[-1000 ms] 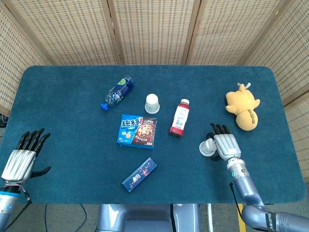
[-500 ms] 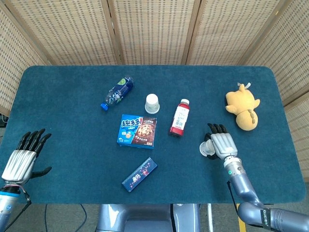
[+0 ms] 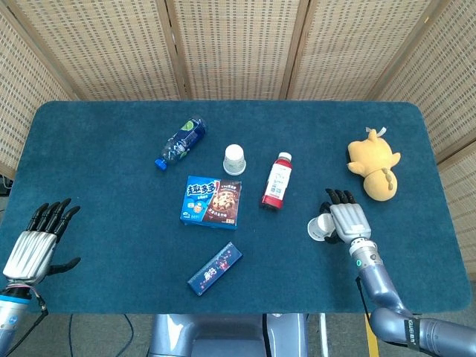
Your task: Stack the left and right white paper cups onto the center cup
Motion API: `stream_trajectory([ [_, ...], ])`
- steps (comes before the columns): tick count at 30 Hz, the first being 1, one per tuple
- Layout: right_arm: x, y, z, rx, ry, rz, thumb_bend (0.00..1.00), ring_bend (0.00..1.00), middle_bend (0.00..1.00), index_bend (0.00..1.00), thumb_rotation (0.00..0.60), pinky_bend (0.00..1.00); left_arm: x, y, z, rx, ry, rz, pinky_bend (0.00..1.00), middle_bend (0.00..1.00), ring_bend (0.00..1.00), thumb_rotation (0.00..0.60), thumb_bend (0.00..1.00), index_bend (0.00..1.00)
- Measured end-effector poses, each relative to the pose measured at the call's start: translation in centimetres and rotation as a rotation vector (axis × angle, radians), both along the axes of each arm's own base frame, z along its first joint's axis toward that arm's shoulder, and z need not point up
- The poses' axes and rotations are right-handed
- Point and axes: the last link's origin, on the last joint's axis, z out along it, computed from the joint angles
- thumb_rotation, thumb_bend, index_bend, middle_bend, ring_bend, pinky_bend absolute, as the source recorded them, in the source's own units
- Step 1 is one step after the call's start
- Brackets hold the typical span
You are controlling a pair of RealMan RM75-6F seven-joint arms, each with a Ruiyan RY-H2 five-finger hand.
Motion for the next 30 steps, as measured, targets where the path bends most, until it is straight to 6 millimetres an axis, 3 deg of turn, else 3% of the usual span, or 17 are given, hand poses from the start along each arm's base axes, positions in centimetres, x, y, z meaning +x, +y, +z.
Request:
stream_trajectory([
  [4,0.0,0.0,0.0,-0.014,-0.015,-0.001,0.32,0.00,0.16,0.53,0.600,0.09,0.1,-0.1,0.0,-0.003,-0.003,-0.003,0.00,0.00,0.00,0.600,0.18,0.08],
  [15,2.0,-1.1,0.9,-0.067,-0.049,0.065,0.31,0.00,0.16,0.51,0.600,0.09,-0.1,0.1,0.1,0.003,-0.006,0.001,0.00,0.00,0.00,0.600,0.18,0.08],
  [25,7.7,-5.0,3.7,-0.180,-0.120,0.181,0.29,0.00,0.16,0.49,0.600,0.10,-0.5,0.5,0.1,0.010,-0.012,0.021,0.00,0.00,0.00,0.600,0.18,0.08],
  [30,10.3,-6.9,4.0,-0.202,-0.127,0.222,0.29,0.00,0.16,0.50,0.600,0.10,-0.8,0.8,0.0,0.003,-0.013,0.032,0.00,0.00,0.00,0.600,0.18,0.08],
])
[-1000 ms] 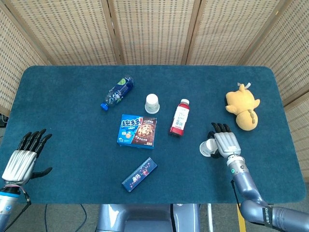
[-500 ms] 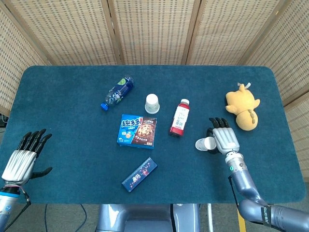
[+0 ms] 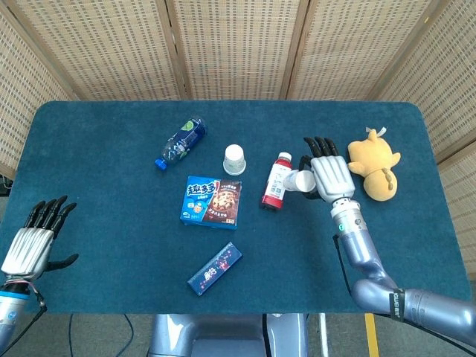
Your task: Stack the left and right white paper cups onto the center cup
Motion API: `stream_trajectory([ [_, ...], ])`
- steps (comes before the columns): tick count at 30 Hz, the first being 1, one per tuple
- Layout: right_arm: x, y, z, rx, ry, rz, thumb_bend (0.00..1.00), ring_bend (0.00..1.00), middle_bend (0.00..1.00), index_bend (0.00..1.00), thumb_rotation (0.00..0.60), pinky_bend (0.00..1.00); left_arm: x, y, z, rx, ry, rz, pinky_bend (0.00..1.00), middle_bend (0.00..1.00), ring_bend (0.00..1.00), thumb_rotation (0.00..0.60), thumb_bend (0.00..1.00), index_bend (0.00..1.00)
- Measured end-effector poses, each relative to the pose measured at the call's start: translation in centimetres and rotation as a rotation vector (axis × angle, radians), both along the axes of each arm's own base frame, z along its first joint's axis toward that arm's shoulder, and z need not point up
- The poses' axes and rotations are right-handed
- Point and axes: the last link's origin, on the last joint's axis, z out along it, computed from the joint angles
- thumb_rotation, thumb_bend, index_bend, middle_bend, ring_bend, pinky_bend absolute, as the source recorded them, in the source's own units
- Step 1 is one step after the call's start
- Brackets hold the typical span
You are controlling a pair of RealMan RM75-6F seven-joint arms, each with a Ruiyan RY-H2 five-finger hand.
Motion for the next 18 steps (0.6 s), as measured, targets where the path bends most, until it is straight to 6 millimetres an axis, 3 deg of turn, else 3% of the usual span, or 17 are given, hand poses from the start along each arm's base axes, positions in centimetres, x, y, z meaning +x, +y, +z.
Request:
stream_trajectory([
  [18,6.4,-5.2,-5.6,0.044,-0.036,0.056,0.29,0.00,0.16,0.49,0.600,0.10,-1.4,1.5,-0.4,-0.010,-0.006,0.064,0.00,0.00,0.00,0.600,0.18,0.08],
])
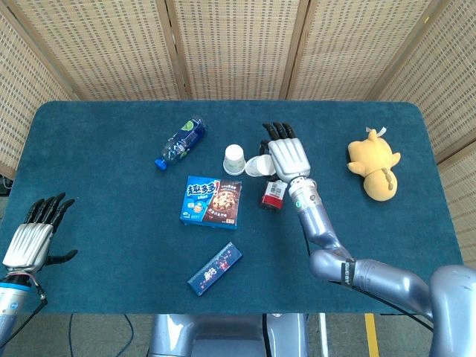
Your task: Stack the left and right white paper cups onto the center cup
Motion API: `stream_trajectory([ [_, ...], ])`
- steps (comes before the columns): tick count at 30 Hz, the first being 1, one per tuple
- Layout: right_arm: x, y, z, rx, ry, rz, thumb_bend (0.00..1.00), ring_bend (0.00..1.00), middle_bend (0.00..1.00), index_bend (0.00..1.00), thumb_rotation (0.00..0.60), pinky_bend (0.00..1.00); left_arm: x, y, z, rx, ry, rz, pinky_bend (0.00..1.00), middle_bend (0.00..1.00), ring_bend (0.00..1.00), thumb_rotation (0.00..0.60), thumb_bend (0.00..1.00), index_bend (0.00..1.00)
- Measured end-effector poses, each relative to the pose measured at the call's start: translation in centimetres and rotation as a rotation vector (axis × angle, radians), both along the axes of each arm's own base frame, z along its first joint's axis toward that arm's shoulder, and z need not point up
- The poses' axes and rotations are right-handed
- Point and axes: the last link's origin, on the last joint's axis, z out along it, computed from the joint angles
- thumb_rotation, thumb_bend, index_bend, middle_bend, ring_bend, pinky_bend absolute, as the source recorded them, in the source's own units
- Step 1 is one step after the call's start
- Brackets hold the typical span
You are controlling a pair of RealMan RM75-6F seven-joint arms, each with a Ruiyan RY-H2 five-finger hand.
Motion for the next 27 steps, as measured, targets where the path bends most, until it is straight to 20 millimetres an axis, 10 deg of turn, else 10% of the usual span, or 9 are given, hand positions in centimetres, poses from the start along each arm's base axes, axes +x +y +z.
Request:
stream_trajectory([
  [27,3.8,-4.3,-4.4,0.023,-0.057,0.006,0.29,0.00,0.15,0.47,0.600,0.10,-1.5,1.7,-1.0,-0.047,-0.008,0.081,0.00,0.00,0.00,0.600,0.19,0.08],
])
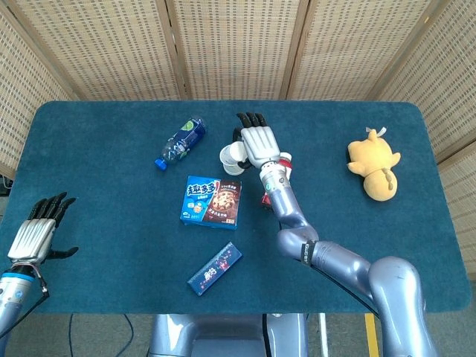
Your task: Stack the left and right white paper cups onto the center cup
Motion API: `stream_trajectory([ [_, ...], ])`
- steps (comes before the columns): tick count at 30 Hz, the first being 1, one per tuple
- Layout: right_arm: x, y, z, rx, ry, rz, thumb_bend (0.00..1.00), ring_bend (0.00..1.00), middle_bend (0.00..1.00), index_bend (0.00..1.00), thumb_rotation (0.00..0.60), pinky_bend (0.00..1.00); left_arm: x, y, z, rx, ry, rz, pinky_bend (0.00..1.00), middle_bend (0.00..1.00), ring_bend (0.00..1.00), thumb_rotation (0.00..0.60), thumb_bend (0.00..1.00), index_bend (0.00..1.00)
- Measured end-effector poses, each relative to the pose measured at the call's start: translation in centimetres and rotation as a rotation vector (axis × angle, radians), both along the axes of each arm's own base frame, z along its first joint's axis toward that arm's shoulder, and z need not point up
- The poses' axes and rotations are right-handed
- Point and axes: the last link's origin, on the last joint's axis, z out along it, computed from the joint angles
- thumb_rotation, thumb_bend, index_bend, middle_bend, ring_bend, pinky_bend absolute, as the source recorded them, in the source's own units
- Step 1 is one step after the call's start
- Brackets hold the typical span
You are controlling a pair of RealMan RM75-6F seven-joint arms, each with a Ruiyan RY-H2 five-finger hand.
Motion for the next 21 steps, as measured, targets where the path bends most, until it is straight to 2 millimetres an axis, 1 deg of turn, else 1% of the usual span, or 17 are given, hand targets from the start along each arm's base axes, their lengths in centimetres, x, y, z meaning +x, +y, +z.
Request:
stream_trajectory([
  [10,0.3,-0.8,-0.8,-0.005,0.010,0.001,0.27,0.00,0.15,0.45,0.600,0.10,0.0,0.0,0.0,-0.001,-0.001,0.000,0.00,0.00,0.00,0.600,0.19,0.09],
  [12,0.3,-0.9,-0.9,-0.006,0.015,0.001,0.25,0.00,0.13,0.40,0.600,0.10,0.1,0.0,-0.1,-0.004,-0.002,0.000,0.00,0.00,0.00,0.600,0.19,0.09],
  [14,0.1,-1.0,-1.1,-0.004,0.025,-0.003,0.23,0.00,0.10,0.29,0.600,0.09,0.1,0.0,-0.1,-0.007,-0.005,-0.001,0.00,0.00,0.00,0.600,0.19,0.09],
  [16,-0.1,-1.0,-1.4,0.002,0.036,-0.005,0.20,0.00,0.08,0.23,0.600,0.09,0.1,-0.1,-0.2,-0.008,-0.002,-0.002,0.00,0.00,0.00,0.600,0.19,0.09],
  [18,-0.2,-0.9,-1.5,0.006,0.040,-0.004,0.20,0.00,0.07,0.20,0.600,0.09,0.0,0.0,-0.1,-0.006,0.002,0.000,0.00,0.00,0.00,0.600,0.19,0.09],
  [21,-0.3,-0.9,-1.4,-0.002,0.031,0.000,0.19,0.00,0.07,0.19,0.600,0.09,0.0,0.0,-0.1,-0.002,0.004,-0.001,0.00,0.00,0.00,0.600,0.19,0.09],
])
